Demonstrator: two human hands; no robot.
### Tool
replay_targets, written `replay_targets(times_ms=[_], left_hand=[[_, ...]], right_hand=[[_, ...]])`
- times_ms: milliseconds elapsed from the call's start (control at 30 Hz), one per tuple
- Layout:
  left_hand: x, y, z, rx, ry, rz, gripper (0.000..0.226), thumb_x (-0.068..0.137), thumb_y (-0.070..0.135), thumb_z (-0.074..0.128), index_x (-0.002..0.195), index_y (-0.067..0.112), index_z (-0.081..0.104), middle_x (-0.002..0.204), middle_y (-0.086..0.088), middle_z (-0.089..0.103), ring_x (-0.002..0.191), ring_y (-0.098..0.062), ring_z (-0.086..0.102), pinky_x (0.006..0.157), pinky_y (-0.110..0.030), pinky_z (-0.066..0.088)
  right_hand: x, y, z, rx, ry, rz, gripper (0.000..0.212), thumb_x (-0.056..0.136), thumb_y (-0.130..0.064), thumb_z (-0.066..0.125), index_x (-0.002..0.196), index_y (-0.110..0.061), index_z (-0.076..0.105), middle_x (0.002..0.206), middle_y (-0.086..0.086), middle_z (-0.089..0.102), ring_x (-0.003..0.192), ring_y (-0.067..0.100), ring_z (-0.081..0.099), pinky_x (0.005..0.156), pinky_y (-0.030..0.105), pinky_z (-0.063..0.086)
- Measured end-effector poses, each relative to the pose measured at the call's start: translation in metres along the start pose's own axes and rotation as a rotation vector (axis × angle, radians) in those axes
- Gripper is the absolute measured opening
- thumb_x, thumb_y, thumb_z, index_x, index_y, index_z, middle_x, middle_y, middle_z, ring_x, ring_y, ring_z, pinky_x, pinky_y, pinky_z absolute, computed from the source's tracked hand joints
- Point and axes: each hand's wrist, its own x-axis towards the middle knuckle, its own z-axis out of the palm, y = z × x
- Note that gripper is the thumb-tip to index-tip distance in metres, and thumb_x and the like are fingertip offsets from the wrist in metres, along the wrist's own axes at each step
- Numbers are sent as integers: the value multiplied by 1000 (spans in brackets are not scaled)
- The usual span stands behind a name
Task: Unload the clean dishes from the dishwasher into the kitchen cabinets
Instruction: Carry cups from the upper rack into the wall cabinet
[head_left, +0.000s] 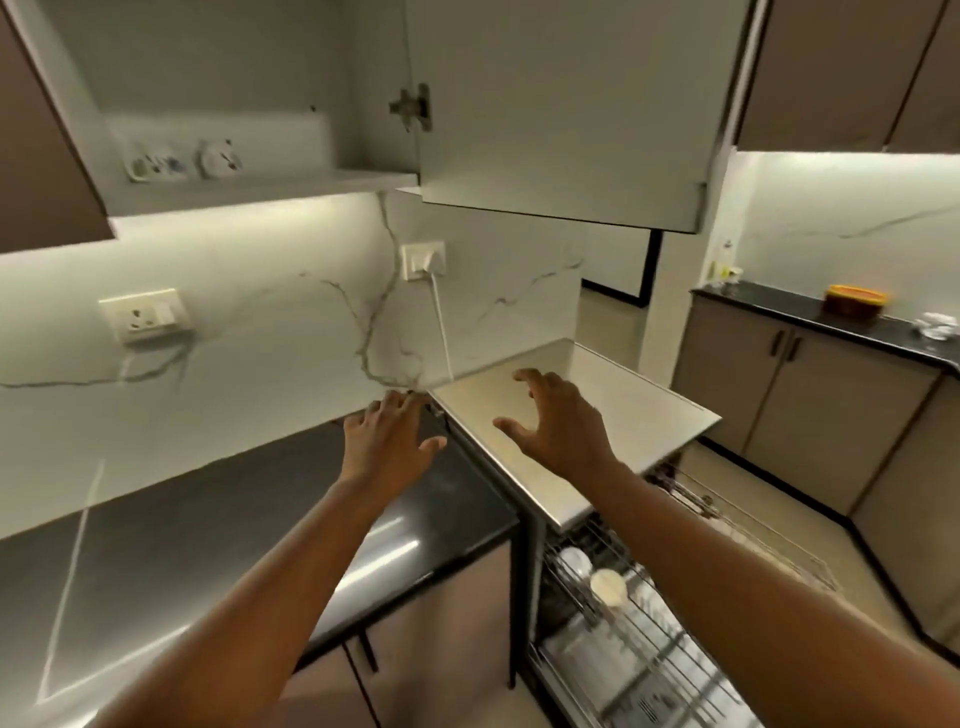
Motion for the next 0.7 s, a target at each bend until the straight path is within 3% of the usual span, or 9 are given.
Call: replay_targets(times_ms=[200,433,700], left_hand=[[-38,104,72,-61,-182,-3,63,86,58,58,141,32,41,138,-2,47,129,-26,46,101,-48,39],[-77,211,137,-149,-285,3,60,87,56,58,139,32,41,137,-1,47,128,-25,47,99,-46,43],[-93,252,190,-179,-390,6,60,87,53,59,140,32,40,137,2,47,126,-22,49,98,-43,44]], right_hand=[[-94,101,-32,-2,-95,164,63,84,-58,66,135,-28,44,118,4,59,110,24,58,83,39,54],[-195,212,-65,-44,-199,292,63,85,-53,65,139,-29,43,129,1,56,114,20,57,80,35,53],[-248,272,-52,-70,-347,402,65,84,-50,66,140,-30,41,129,0,56,115,20,54,86,33,52]])
